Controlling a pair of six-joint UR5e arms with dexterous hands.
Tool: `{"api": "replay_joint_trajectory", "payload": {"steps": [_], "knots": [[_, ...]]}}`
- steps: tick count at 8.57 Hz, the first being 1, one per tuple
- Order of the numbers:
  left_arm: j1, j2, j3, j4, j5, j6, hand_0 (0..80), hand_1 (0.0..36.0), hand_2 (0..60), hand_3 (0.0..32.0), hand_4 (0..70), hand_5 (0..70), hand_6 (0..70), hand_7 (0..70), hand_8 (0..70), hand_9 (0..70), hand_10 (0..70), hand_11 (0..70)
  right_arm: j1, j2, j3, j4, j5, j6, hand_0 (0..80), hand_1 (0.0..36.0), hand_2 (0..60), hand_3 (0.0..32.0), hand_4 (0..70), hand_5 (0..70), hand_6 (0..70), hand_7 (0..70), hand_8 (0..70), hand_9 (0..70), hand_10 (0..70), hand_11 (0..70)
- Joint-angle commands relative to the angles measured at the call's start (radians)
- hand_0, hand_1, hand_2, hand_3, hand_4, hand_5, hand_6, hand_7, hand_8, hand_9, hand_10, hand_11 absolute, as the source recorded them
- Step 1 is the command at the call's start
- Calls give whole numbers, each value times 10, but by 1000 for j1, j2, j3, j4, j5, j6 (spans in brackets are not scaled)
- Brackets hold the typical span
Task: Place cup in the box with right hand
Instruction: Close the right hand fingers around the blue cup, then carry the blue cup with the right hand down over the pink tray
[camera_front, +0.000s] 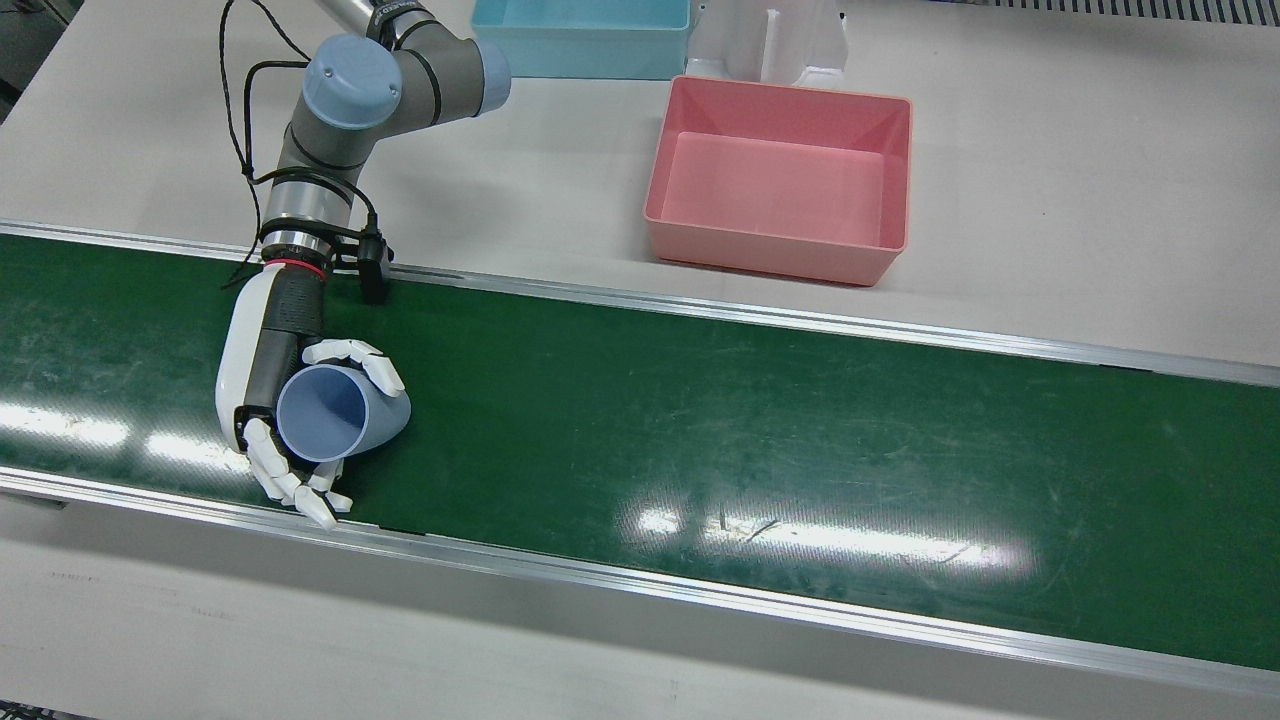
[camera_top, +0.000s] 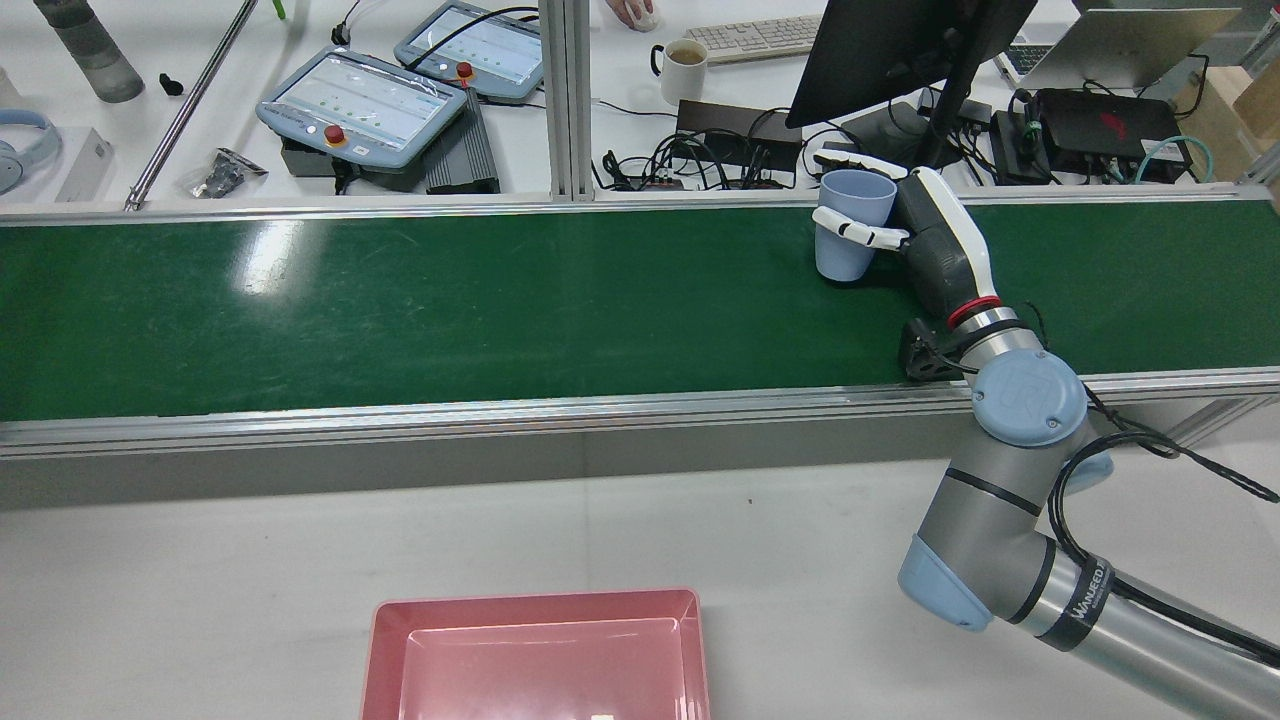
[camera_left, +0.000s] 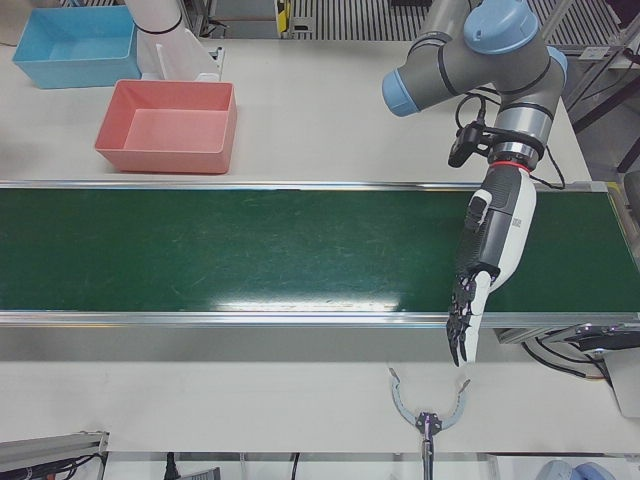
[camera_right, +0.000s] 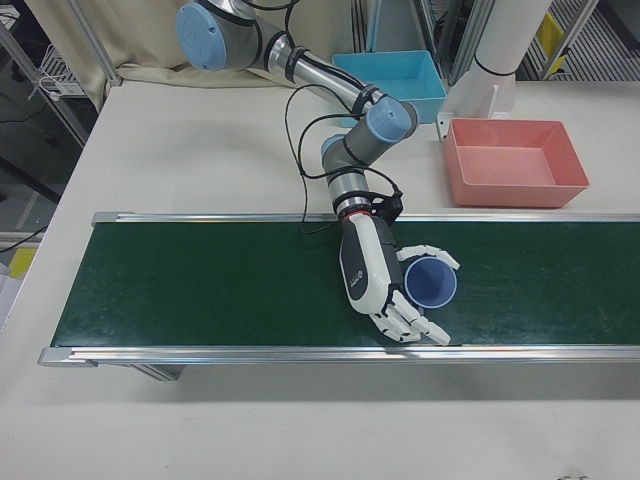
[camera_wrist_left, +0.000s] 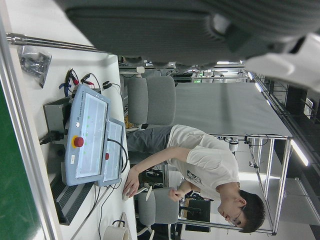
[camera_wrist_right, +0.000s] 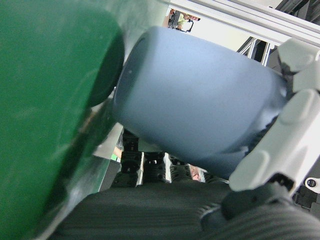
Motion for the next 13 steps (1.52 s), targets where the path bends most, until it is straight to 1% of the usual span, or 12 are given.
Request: {"api": "replay_joint_trajectory", "payload": {"steps": [1,2,3,4,5,6,7,8,9,10,12,13], "knots": [[0,0,-1,0,0,0,0,0,0,0,0,0,0,0,0,0,0,0,1,-6,63,-1,-8,-13,411,185,498,0,48,93,334,700,436,696,235,351],[0,0,-1,0,-1,0,0,0,0,0,0,0,0,0,0,0,0,0,4,-11,141,-1,-14,-57,402,187,530,0,82,89,330,700,430,688,227,338],[0,0,-1,0,0,0,0,0,0,0,0,0,0,0,0,0,0,0,6,-12,244,-2,-81,-143,395,188,571,0,140,86,337,700,430,686,229,338],[0,0,-1,0,0,0,0,0,0,0,0,0,0,0,0,0,0,0,9,13,338,-2,-171,-267,356,197,600,0,250,84,356,700,455,700,257,377],[0,0,-1,0,0,0,0,0,0,0,0,0,0,0,0,0,0,0,6,41,376,-16,-225,-304,264,200,600,0,340,84,364,700,484,700,299,430],[0,0,-1,1,0,0,0,0,0,0,0,0,0,0,0,0,0,0,-35,75,389,-27,-315,-306,231,196,600,0,373,84,369,700,498,700,321,457],[0,0,-2,1,-1,0,0,0,0,0,0,0,0,0,0,0,0,0,-82,108,403,-69,-371,-312,253,185,600,0,361,85,369,700,501,700,324,461],[0,0,-2,1,0,0,0,0,0,0,0,0,0,0,0,0,0,0,-144,130,410,-82,-397,-334,268,175,600,0,341,84,369,700,502,700,321,457],[0,1,-2,3,0,0,0,0,0,0,0,0,0,0,0,0,0,0,-216,142,430,-85,-403,-375,285,172,600,0,362,82,367,700,498,700,314,448],[0,2,-2,1,0,0,0,0,0,0,0,0,0,0,0,0,0,0,-280,142,435,-85,-399,-389,307,174,600,0,370,81,366,700,493,700,304,435],[0,2,-2,0,-1,0,0,0,0,0,0,0,0,0,0,0,0,0,-432,141,450,-83,-371,-470,367,175,600,0,349,79,359,700,473,700,272,394],[0,2,-2,1,0,0,0,0,0,0,0,0,0,0,0,0,0,0,-504,141,449,-82,-303,-504,373,172,600,0,310,77,355,700,457,700,255,371]]}}
